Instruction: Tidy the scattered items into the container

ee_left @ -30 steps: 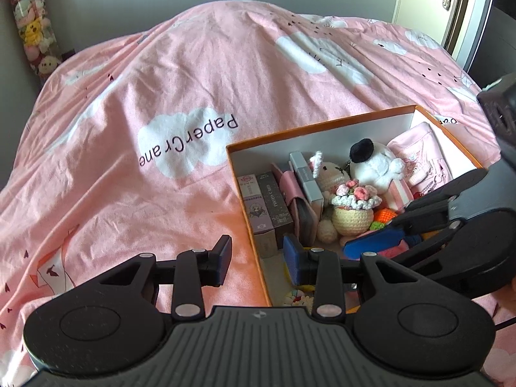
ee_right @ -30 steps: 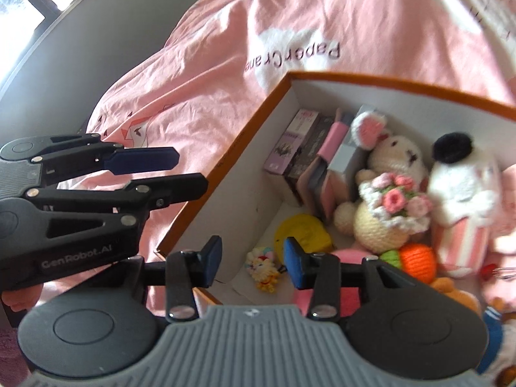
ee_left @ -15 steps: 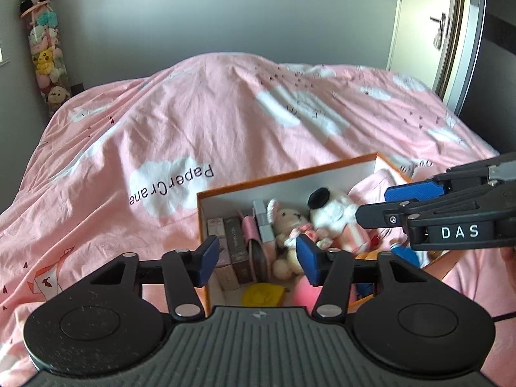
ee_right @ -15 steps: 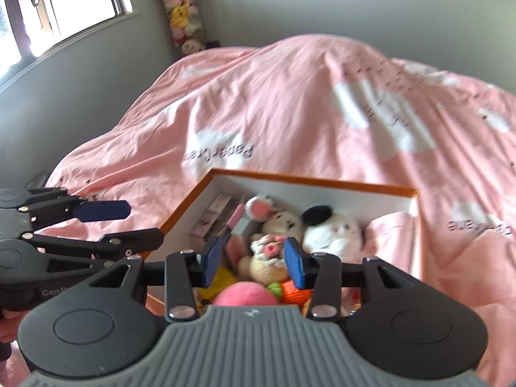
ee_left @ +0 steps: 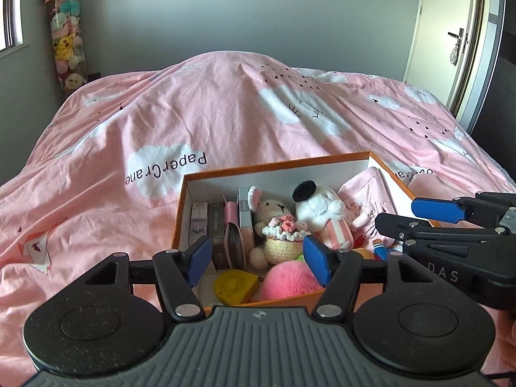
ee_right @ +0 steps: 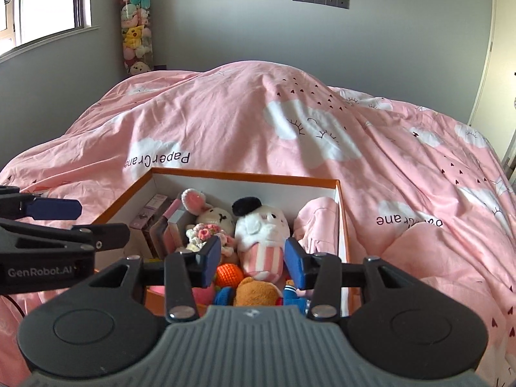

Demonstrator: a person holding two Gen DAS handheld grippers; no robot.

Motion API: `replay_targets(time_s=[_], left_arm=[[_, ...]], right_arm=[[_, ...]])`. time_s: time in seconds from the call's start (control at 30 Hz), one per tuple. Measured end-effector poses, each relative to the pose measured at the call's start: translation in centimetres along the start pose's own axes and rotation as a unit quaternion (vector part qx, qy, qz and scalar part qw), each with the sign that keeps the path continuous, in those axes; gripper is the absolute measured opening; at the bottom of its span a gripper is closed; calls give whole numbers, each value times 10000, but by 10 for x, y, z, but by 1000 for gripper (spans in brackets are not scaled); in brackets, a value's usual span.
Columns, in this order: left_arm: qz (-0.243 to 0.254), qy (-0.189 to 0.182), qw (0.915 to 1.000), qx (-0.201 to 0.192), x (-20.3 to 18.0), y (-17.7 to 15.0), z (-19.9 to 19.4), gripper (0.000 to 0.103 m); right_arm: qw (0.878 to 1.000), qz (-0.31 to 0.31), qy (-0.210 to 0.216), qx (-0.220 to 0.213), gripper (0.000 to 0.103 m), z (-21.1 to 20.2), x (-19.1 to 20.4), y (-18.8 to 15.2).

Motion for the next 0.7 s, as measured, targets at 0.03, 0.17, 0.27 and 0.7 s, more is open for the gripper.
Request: replay_targets(time_s=[0.03,0.17,0.27,0.7], left_arm=[[-35,21,10000,10,0,-3,1,74],[-133,88,9999,33,1,-12,3,74],[-187,71,9998,92,2,-17,5,74],[-207,-19,9996,166,-2,-28,12,74]], right_arm=[[10000,-4,-58,-36,47,-1,1,-3],[9999,147,-43,-25,48,-2,4,-12],[9998,215,-17,-15,48,-2,7,-17],[9997,192,-136,63,49,2,9,-33]])
Point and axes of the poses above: each gripper's, at about its wrist camera, not at the fingertips, and z roughly the way its jaws point, x to its left, y to its top, the point moved 4 cm from there along z, roughly the way its jaws point, and after that the axes turned 3 degrees about -x, right-handed, at the moved point
